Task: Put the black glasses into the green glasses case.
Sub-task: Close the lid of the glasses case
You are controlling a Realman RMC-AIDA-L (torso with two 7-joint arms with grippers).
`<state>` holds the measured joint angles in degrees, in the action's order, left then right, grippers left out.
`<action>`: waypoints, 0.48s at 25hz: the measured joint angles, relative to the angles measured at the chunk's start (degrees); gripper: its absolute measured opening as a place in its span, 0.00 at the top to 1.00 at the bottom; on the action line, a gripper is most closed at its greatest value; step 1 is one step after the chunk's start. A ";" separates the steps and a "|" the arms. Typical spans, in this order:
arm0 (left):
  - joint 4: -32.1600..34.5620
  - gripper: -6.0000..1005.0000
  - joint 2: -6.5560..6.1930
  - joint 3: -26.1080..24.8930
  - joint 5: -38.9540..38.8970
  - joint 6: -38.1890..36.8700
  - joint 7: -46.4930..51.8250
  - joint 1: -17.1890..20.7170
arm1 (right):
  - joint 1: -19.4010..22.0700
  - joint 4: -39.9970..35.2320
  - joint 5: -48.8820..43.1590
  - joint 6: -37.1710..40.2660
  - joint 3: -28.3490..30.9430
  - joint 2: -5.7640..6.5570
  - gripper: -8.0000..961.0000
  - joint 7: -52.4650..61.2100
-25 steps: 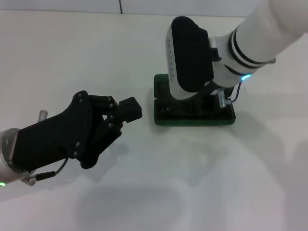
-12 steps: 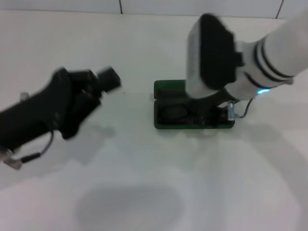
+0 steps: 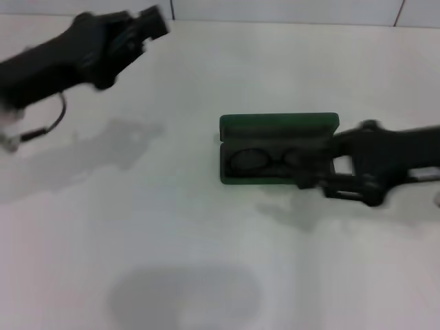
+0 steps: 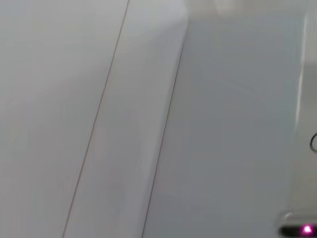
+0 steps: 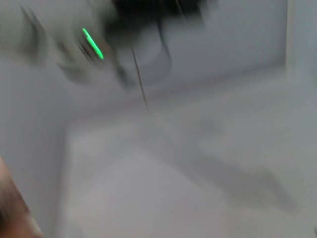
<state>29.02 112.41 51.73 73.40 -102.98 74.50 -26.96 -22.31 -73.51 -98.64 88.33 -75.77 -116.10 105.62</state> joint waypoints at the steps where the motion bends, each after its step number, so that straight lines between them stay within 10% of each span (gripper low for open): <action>1: 0.46 0.93 -0.27 -0.06 1.42 1.78 0.98 -1.12 | 1.69 2.02 3.29 2.48 2.05 0.09 0.67 -2.71; 6: -0.17 0.93 -1.10 -0.02 15.98 16.01 13.02 -11.85 | 10.73 11.65 16.74 18.50 13.48 0.38 0.67 -14.37; 12: 0.08 0.83 3.26 0.05 29.05 24.56 12.76 -18.75 | 12.78 25.92 18.02 29.41 26.30 0.55 0.67 -21.67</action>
<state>29.11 115.67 51.79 102.44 -78.42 87.25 -45.71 -9.53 -47.59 -80.62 117.74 -49.47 -115.55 83.95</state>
